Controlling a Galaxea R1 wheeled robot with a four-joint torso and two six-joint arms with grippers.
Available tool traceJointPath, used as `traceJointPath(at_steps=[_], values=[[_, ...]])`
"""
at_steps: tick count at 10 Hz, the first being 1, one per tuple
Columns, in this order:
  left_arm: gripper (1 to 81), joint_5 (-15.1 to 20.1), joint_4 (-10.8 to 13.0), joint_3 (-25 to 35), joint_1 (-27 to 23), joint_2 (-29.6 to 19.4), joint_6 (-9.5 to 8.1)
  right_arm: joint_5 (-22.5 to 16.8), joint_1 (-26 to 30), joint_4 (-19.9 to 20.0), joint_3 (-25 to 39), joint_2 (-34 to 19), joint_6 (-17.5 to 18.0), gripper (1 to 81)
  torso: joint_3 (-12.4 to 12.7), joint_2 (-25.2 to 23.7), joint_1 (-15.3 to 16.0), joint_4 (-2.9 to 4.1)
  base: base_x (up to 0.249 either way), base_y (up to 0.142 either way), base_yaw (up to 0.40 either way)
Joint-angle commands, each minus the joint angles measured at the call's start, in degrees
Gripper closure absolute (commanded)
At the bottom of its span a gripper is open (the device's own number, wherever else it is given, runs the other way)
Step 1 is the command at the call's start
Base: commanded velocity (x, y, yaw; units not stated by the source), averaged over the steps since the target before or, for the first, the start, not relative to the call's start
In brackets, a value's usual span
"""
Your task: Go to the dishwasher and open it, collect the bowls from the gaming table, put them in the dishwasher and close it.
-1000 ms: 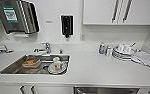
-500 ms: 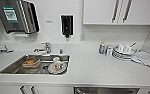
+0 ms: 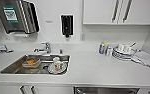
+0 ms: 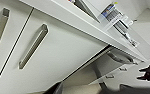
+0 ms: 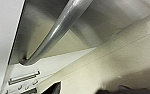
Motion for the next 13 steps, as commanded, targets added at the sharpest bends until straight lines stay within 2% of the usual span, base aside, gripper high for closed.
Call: traceJointPath(at_steps=[1,3,5,7,10,13], values=[[1.0,-0.1,2.3,-0.7,-6.5,-3.2,-3.08,-0.5,7.8,0.8,0.7,-2.6,6.4,1.0,0.0,0.0,0.0,0.0,0.0,0.0,0.0],[1.0,0.0,2.4,-0.8,-6.7,-2.6,-3.17,0.8,7.7,0.4,0.9,-3.1,7.5,1.0,0.0,0.0,0.0,0.0,0.0,0.0,0.0],[1.0,0.0,2.4,-0.8,-6.7,-2.1,-3.17,6.1,6.0,0.1,0.5,-5.5,7.4,1.0,0.0,0.0,0.0,0.0,0.0,0.0,0.0],[1.0,0.1,2.4,-0.8,-6.7,-1.7,-3.17,6.5,5.6,0.6,1.0,-6.3,7.5,1.0,0.0,0.0,0.0,0.0,0.0,0.0,0.0],[1.0,0.2,2.4,-0.8,-6.7,-1.6,-3.26,6.5,7.2,7.1,-1.1,-4.0,13.6,1.0,-0.1,0.0,0.0,0.0,0.0,0.0,0.0],[1.0,0.3,2.4,-0.9,-6.7,-1.3,-3.26,6.4,8.2,7.9,-4.5,-1.0,19.5,1.0,-0.1,0.0,0.0,0.0,0.0,0.0,0.0]])
